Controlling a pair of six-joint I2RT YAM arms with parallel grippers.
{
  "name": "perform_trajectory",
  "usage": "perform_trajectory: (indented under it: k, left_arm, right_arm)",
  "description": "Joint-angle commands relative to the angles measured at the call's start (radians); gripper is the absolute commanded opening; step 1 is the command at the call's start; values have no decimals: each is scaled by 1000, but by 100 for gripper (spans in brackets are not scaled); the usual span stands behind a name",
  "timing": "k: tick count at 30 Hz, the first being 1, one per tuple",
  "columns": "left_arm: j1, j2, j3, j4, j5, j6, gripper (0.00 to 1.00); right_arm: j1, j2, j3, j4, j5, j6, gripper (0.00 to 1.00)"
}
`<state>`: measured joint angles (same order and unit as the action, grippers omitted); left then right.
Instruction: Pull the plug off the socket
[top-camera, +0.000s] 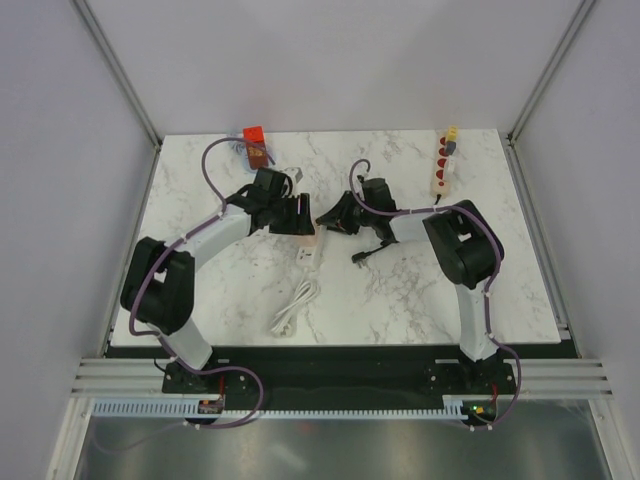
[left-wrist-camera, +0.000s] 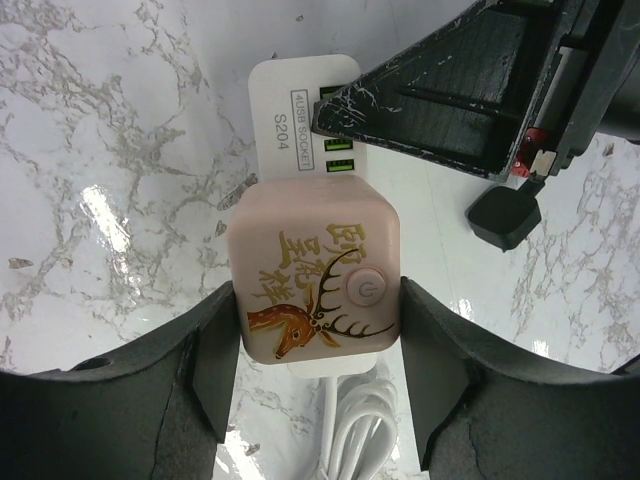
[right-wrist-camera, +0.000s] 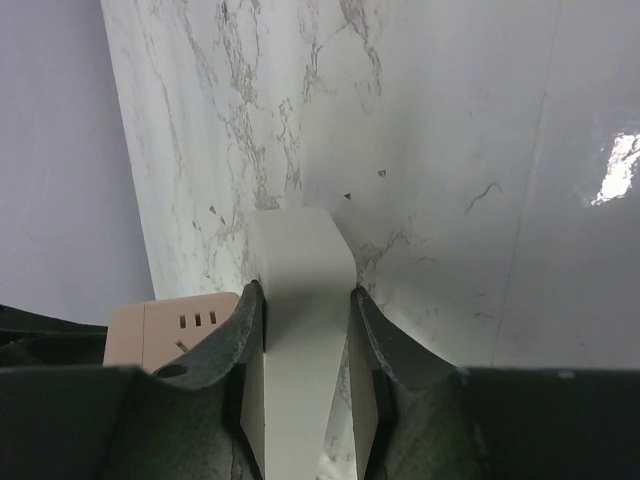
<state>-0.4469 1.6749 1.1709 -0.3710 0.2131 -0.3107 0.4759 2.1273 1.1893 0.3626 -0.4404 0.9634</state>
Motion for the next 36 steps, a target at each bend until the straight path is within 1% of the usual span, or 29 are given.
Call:
perform_trajectory:
  k: [1, 3, 9, 11, 16, 18, 20, 21, 22, 24, 25, 26, 27, 29, 30, 31, 34, 35, 36]
  left_arm:
    - [2, -43, 29, 116, 112, -56, 2]
    - [13, -59, 12, 142, 137, -74, 2]
    - [62, -121, -77, 253, 187, -134, 2]
    - [73, -139, -111, 277, 184, -156, 2]
    - [60, -165, -88, 204, 76, -116, 2]
    - [59, -172, -82, 182, 66, -114, 2]
    - [63, -182, -85, 185, 94, -139, 2]
    - [82, -184, -89, 223, 159, -155, 2]
    - [92, -182, -108, 245, 192, -207, 2]
    - [109, -184, -119, 277, 239, -251, 2]
    - [108, -187, -116, 279, 238, -263, 2]
    - [108, -190, -113, 277, 230, -268, 2]
    - [106, -196, -103, 270, 189, -265, 2]
    - [87, -216, -77, 186, 99, -222, 2]
    - [61, -222, -53, 160, 21, -175, 2]
    - [56, -228, -50, 146, 6, -163, 2]
    - [65, -250, -62, 145, 64, -183, 2]
    - [98, -260, -79, 203, 166, -208, 2]
    - [118, -268, -136, 249, 221, -290, 2]
  right_arm:
    - [20, 19, -8, -105, 117, -164, 0]
    - [27, 11, -8, -149, 166, -208, 0]
    - [30, 31, -17, -192, 235, -249, 0]
    - [30, 40, -23, -194, 249, -249, 0]
    - [32, 45, -26, -197, 273, -255, 0]
    - [30, 43, -27, -208, 298, -272, 0]
    - [32, 42, -30, -211, 308, -282, 0]
    - [33, 42, -30, -214, 312, -290, 0]
    - [32, 43, -31, -214, 315, -293, 0]
    - [32, 40, -33, -220, 327, -301, 0]
    - [32, 39, -34, -226, 331, -304, 0]
    - [32, 37, -36, -231, 338, -304, 0]
    - [32, 36, -34, -234, 342, -305, 0]
    - [32, 33, -37, -238, 348, -308, 0]
    - [32, 33, -37, -238, 348, -310, 0]
    - [33, 31, -37, -238, 351, -310, 0]
    - [32, 31, -37, -240, 354, -311, 0]
    - [32, 33, -34, -240, 355, -311, 0]
    - [30, 34, -34, -240, 355, -310, 0]
